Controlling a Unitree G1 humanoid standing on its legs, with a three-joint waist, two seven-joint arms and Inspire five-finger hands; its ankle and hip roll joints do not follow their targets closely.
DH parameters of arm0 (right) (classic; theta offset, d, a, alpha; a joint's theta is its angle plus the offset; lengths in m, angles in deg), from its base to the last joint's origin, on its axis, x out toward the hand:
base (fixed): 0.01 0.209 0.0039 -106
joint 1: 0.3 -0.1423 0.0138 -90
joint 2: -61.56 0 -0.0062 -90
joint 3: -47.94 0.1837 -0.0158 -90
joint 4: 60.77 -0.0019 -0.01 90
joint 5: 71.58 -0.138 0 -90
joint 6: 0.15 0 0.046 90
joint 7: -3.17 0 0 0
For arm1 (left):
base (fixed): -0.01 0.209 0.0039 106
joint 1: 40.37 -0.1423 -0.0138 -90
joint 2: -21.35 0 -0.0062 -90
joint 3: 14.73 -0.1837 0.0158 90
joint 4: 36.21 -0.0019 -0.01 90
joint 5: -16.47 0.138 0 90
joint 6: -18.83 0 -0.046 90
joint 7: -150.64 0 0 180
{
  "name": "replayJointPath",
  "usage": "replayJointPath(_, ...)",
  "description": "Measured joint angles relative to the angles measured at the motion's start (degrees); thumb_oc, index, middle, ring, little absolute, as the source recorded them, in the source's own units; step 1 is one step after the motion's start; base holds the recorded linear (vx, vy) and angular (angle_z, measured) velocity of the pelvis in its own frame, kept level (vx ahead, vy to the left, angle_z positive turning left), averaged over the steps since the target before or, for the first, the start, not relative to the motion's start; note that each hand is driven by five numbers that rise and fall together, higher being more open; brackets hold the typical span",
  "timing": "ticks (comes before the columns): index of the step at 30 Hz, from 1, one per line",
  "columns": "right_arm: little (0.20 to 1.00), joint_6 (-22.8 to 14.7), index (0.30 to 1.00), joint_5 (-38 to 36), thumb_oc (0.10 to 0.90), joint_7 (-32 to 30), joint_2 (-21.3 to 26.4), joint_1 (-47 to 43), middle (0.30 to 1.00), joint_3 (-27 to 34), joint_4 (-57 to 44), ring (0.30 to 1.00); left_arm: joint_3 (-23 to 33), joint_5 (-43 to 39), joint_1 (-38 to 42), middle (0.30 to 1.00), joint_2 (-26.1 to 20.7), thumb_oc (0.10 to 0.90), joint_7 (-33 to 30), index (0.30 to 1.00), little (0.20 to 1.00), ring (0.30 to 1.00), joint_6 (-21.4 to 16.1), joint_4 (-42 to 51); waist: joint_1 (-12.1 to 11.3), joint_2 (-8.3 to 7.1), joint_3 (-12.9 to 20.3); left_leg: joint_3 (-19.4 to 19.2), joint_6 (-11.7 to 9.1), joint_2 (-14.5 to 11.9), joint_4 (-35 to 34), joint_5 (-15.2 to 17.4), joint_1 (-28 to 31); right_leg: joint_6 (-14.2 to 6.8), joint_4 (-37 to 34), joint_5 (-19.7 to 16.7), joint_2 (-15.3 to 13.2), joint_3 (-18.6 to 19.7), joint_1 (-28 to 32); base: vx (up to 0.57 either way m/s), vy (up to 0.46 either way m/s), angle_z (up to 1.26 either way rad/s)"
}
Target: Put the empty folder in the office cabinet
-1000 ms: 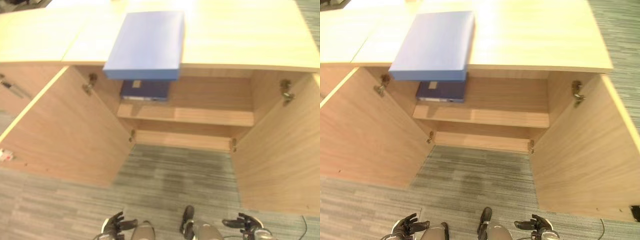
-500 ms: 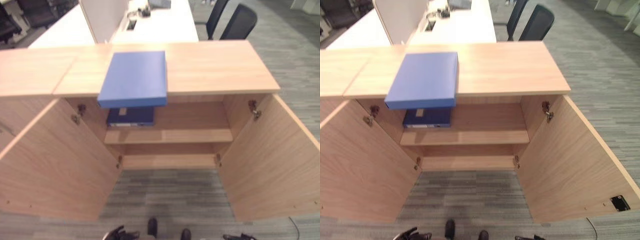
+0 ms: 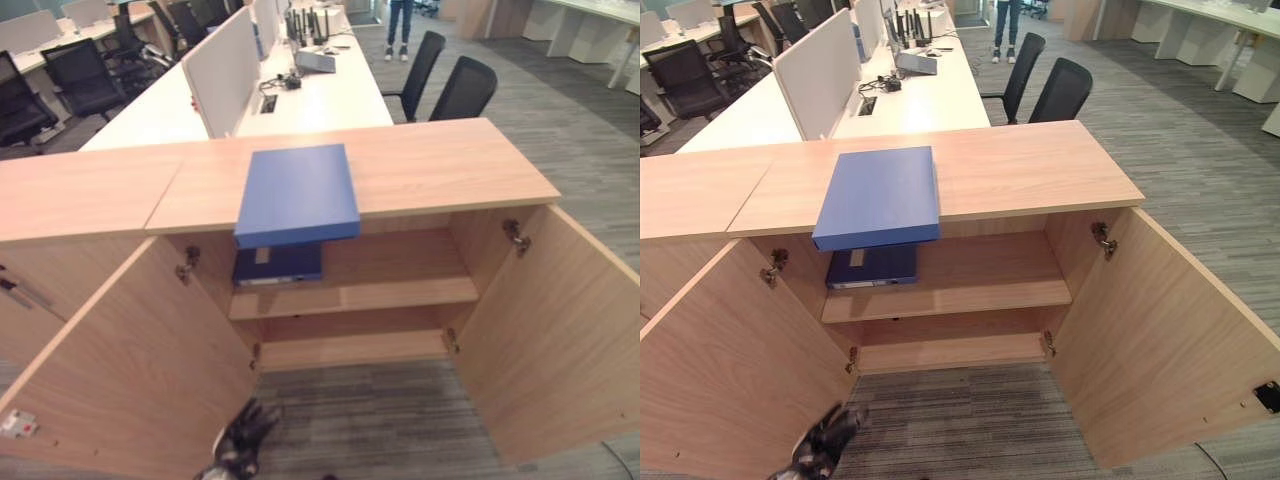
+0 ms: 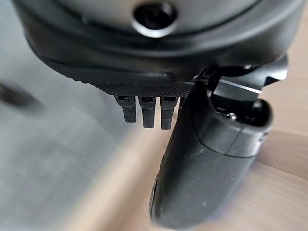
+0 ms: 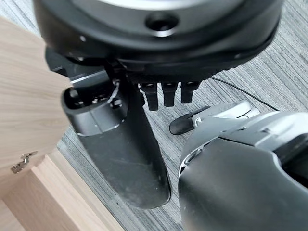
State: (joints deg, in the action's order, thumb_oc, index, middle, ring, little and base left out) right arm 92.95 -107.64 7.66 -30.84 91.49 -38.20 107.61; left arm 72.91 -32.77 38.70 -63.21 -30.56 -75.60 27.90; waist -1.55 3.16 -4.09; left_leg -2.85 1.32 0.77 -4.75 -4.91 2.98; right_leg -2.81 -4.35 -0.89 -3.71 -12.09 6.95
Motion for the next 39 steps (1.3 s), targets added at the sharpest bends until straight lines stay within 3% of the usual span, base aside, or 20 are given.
replayJointPath(1,0.900,0.0,0.900,0.0,0.800,0.1,0.3,0.3,0.900,0.0,0.0,0.900,0.0,-0.8,-1.3,0.900,-0.1,0.800,0.0,0.900,0.900,0.900,-0.2,6.8,-0.2,0.08,0.0,0.0,0.0,0.1,0.0,0.0,0.3,0.0,-0.7,-0.3,0.0,-0.1,0.7,0.03,0.000,0.07)
replayJointPath(2,0.900,0.3,0.900,0.1,0.800,0.2,1.1,0.6,0.900,0.5,0.0,0.900,0.4,-2.0,-2.6,0.900,-1.6,0.800,-0.8,0.900,0.900,0.900,-0.9,19.8,-0.5,0.59,0.1,0.2,0.0,0.1,-0.2,0.0,0.3,0.0,-1.0,-0.4,0.1,-0.4,1.0,0.02,-0.002,0.07)
replayJointPath(5,0.900,0.5,0.900,0.8,0.800,0.1,1.5,0.7,0.900,1.7,-0.1,0.900,3.3,1.3,-1.7,0.900,-3.0,0.800,-2.7,0.900,0.900,0.900,-2.2,26.1,-0.3,1.24,0.4,0.3,-0.2,0.1,-0.2,0.1,1.1,-0.1,-1.0,-0.3,0.1,-0.8,1.7,0.01,-0.013,0.00)
replayJointPath(9,0.900,0.4,0.900,2.2,0.800,-0.9,-0.1,2.8,0.900,1.4,-1.3,0.900,19.5,32.5,1.0,0.900,-3.7,0.800,-21.4,0.900,0.900,0.900,-3.6,32.2,-0.8,1.17,0.5,0.3,-0.6,-0.4,0.0,0.4,1.4,0.0,-1.0,-0.1,0.5,-0.9,1.9,0.00,-0.031,-0.01)
replayJointPath(11,0.900,0.4,0.900,2.2,0.800,-1.8,-0.7,3.4,0.900,1.2,-0.3,0.900,22.3,41.1,3.9,0.900,-3.9,0.800,-27.4,0.900,0.900,0.900,-3.0,33.0,-2.0,0.90,0.6,0.3,-0.6,-0.5,0.1,0.3,1.4,0.2,-1.0,-0.2,0.6,-0.9,1.9,-0.01,-0.009,0.03)
replayJointPath(12,0.900,0.2,0.900,2.2,0.800,-2.2,-0.9,3.6,0.900,1.2,0.7,0.900,23.2,46.2,5.8,0.900,-4.3,0.800,-30.4,0.900,0.900,0.900,-3.2,34.7,-2.9,0.05,0.7,0.6,-0.6,-0.5,0.1,0.2,1.1,0.2,-1.0,-0.2,0.6,-1.0,1.8,-0.01,-0.013,0.06)
replayJointPath(15,0.900,-0.1,0.900,2.7,0.800,-2.8,-1.0,2.8,0.900,0.2,1.1,0.900,20.8,55.5,8.2,0.900,-9.8,0.800,-32.1,0.900,0.900,0.900,-3.1,36.0,-3.7,-1.35,0.9,0.6,-0.8,-0.5,0.0,0.3,1.1,-0.1,-1.0,0.1,0.6,-1.0,1.8,-0.01,-0.004,0.03)
replayJointPath(16,0.900,-0.3,0.900,3.3,0.800,-3.1,-1.1,2.4,0.900,-0.4,1.2,0.900,18.1,60.1,9.2,0.900,-14.2,0.800,-31.7,0.900,0.900,0.900,-2.4,36.0,-3.6,-2.21,1.1,0.6,-1.3,-0.4,0.0,0.6,1.0,0.0,-1.0,0.1,0.6,-1.0,1.7,0.00,0.000,0.00)
replayJointPath(20,0.900,-0.3,0.900,4.3,0.800,-3.0,-1.5,2.0,0.900,-0.9,1.1,0.900,10.7,69.1,12.7,0.900,-19.5,0.800,-27.0,0.900,0.900,0.900,-2.2,36.6,-2.7,-2.86,1.2,0.2,-1.2,-0.2,-0.2,0.6,1.1,-0.1,-0.7,0.1,0.1,-0.7,1.5,-0.01,0.010,-0.04)
replayJointPath(29,0.900,-0.2,0.900,4.2,0.800,-2.5,-1.7,1.6,0.900,-0.9,0.8,0.900,-6.5,76.9,18.6,0.900,-23.1,0.800,-17.6,0.900,0.900,0.900,-3.6,35.5,1.3,-2.18,1.4,-1.5,-0.7,0.1,0.0,0.4,1.9,-0.2,-1.0,-0.5,-0.2,0.6,1.7,-0.01,0.014,-0.10)
replayJointPath(35,0.900,-0.1,0.900,4.3,0.800,-2.0,-1.3,1.0,0.900,-1.0,0.8,0.900,-8.9,79.1,21.8,0.900,-24.3,0.800,-15.8,0.900,0.900,0.900,-3.5,31.0,3.1,-1.63,1.7,-1.8,-0.7,-0.2,0.0,0.4,2.1,-0.2,-1.0,-0.5,0.1,0.9,1.7,0.00,0.005,-0.02)
replayJointPath(39,0.900,0.1,0.900,4.3,0.800,-1.9,-0.9,1.0,0.900,-1.0,0.8,0.900,-10.4,79.4,23.3,0.900,-24.4,0.800,-15.6,0.900,0.900,0.900,-2.3,26.9,2.9,-1.05,2.0,-2.4,-0.7,-0.4,0.0,0.4,2.3,-0.2,-1.0,-0.6,0.2,1.5,1.7,0.00,0.004,-0.07)
